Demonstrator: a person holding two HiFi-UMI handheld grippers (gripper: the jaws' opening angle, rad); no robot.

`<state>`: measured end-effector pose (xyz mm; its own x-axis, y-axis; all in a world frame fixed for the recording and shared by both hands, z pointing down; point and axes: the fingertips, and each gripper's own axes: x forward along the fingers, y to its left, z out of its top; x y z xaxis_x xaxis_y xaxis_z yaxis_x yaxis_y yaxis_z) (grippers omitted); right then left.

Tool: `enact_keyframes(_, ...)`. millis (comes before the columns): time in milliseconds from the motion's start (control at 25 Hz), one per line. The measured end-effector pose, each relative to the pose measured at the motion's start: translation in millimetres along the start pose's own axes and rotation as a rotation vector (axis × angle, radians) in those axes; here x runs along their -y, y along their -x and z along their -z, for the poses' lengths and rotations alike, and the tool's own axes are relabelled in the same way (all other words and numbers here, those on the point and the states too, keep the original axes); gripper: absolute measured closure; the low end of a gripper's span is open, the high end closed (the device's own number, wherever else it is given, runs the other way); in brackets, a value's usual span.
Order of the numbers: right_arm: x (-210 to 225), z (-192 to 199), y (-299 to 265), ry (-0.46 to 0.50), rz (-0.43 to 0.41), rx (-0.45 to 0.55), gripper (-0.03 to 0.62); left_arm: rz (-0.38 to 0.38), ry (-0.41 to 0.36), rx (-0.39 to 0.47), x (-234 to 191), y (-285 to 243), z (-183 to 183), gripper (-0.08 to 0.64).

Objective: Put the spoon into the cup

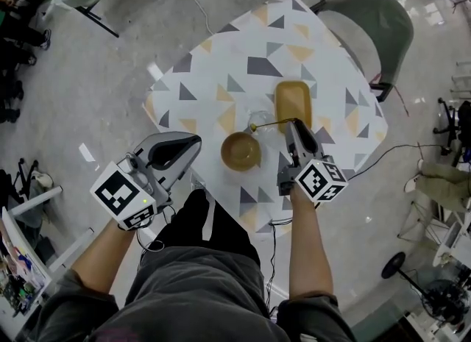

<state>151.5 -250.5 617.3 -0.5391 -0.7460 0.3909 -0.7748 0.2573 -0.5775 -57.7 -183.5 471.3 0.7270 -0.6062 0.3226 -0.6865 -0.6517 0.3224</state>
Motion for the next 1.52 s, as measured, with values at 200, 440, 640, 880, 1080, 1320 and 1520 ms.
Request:
enact_keyframes(200,-6,-17,24,0.012,0.024,0.032,0.468,0.018,-0.021,0.014,3,4,-13,0.545)
enact_keyframes(440,-26,-39,56,0.048,0.022,0.070,0.468,0.032,-0.040,0.040,9,12,-32,0.545)
enact_keyframes(640,-56,-61,80,0.101,0.000,0.101,0.469,0.057,-0.062,0.066,19,17,-51,0.545)
enact_keyframes(880,-100,-87,108,0.142,-0.049,0.154,0.483,0.083,-0.090,0.099,31,27,-73,0.545)
enact_keyframes(1080,-134,-101,128,0.167,-0.085,0.192,0.491,0.095,-0.109,0.123,38,39,-90,0.545)
enact_keyframes(1320,-165,-112,152,0.187,-0.106,0.237,0.491,0.134,-0.135,0.143,51,51,-103,0.545)
enact_keyframes(1520,-181,-115,168,0.193,-0.110,0.262,0.493,0.156,-0.153,0.162,59,59,-114,0.545)
